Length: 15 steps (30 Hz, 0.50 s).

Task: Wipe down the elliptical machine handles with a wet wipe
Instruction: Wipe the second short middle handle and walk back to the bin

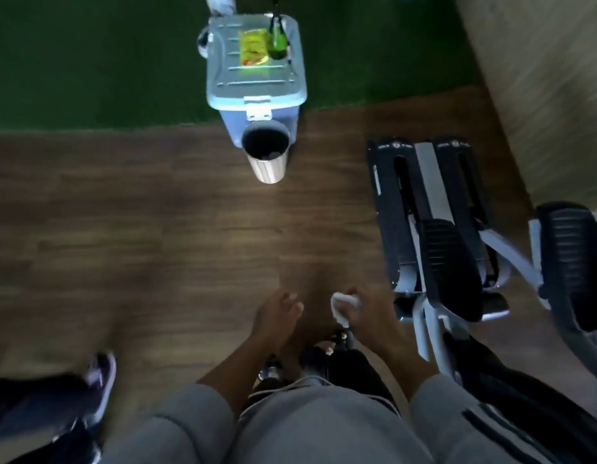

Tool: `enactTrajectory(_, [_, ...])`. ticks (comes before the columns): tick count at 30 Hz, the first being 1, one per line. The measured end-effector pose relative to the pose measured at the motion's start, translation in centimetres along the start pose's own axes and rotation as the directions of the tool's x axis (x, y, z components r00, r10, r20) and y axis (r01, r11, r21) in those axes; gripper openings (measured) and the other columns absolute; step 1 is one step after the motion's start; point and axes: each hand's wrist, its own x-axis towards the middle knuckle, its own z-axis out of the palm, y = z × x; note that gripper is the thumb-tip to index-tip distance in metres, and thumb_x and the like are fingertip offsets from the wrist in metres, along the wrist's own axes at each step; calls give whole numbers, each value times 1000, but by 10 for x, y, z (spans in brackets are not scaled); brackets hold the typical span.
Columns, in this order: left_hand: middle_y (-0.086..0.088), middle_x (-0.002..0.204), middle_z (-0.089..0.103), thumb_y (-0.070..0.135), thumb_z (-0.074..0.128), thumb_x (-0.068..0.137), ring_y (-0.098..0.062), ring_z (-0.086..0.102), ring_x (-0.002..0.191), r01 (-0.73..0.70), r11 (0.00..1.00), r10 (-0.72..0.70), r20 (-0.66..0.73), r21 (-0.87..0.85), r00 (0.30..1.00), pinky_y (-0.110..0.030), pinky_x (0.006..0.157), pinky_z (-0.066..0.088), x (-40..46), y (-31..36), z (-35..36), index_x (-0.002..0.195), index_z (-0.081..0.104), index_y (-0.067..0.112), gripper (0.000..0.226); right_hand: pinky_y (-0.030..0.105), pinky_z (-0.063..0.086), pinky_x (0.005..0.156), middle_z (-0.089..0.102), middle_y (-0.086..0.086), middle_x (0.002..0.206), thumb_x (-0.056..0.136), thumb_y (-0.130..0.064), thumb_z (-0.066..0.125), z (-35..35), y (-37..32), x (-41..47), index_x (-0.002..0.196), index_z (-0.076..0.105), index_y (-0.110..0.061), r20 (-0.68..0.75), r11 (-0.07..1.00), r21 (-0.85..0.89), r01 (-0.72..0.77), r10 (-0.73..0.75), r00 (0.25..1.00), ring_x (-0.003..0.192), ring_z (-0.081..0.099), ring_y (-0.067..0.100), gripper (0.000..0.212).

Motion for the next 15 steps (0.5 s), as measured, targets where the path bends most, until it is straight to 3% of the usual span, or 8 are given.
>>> enactTrajectory(3, [-1,102,70,24,64,91,-18,65,93,1,999,-3,-37,-50,999,-27,76,48,-14,-24,-23,112,64,15,23,13,39,60,58,-8,66,88,-26,62,22,-22,-7,72,60,-19,80,992,-98,73,-65,995,66,58,-1,17])
enactTrajectory(6, [-5,106,70,27,65,91,-22,68,91,30,992,-43,-102,-119,994,-35,84,55,-18,-44,-51,117,63,17,28,8,38,57,59,-10,67,85,-12,67,44,-45,-9,74,60,-15,58,989,-100,106,-100,993,60,56,1,13])
enactTrajectory(8, [-5,107,69,27,65,90,-24,68,91,38,985,-66,-166,-167,984,-37,86,55,-17,-55,-69,118,63,16,30,6,39,60,58,-14,69,84,-10,67,60,-59,-4,76,58,-23,87,987,-102,125,-117,989,64,55,-4,18])
enactTrajectory(10, [-4,104,68,26,66,90,-25,68,90,52,970,-106,-220,-239,970,-38,81,58,-17,-64,-85,117,64,16,28,11,44,66,58,-14,71,86,-19,65,74,-72,7,71,53,-34,171,974,-142,178,-153,973,67,56,-3,24])
enactTrajectory(13, [-3,100,68,27,65,91,-23,70,82,81,934,-183,-270,-349,945,-21,59,55,-15,-76,-103,114,63,17,25,33,50,74,53,-16,67,88,-34,48,97,-83,32,60,49,-35,343,931,-216,293,-209,916,67,54,1,28])
enactTrajectory(15, [-5,100,70,26,66,90,-23,71,78,90,912,-231,-321,-400,919,-15,55,51,-12,-81,-115,112,65,17,23,30,47,70,53,-14,69,89,-42,48,111,-94,48,66,49,-37,360,921,-243,304,-206,910,67,52,1,24])
